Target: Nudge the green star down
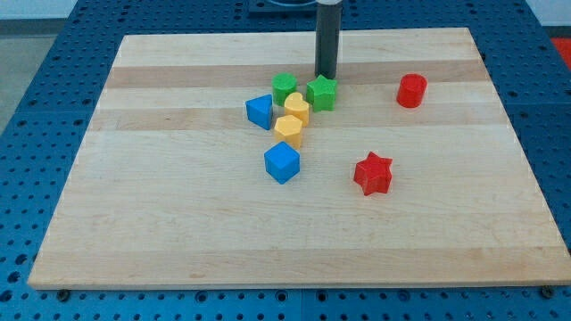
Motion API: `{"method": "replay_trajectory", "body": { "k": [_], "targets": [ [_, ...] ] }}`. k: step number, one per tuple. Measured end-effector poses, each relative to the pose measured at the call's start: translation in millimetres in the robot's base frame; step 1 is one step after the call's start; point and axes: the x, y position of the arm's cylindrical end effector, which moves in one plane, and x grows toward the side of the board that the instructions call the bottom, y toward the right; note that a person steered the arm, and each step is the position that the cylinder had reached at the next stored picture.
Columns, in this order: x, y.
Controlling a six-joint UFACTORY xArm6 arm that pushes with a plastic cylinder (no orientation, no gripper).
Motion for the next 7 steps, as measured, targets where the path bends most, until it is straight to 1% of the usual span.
{"method": "replay_trajectory", "body": {
  "k": [2,3,4,5,7],
  "targets": [
    [-5,96],
    [-4,121],
    [12,132],
    [21,133],
    [55,133]
  ]
}}
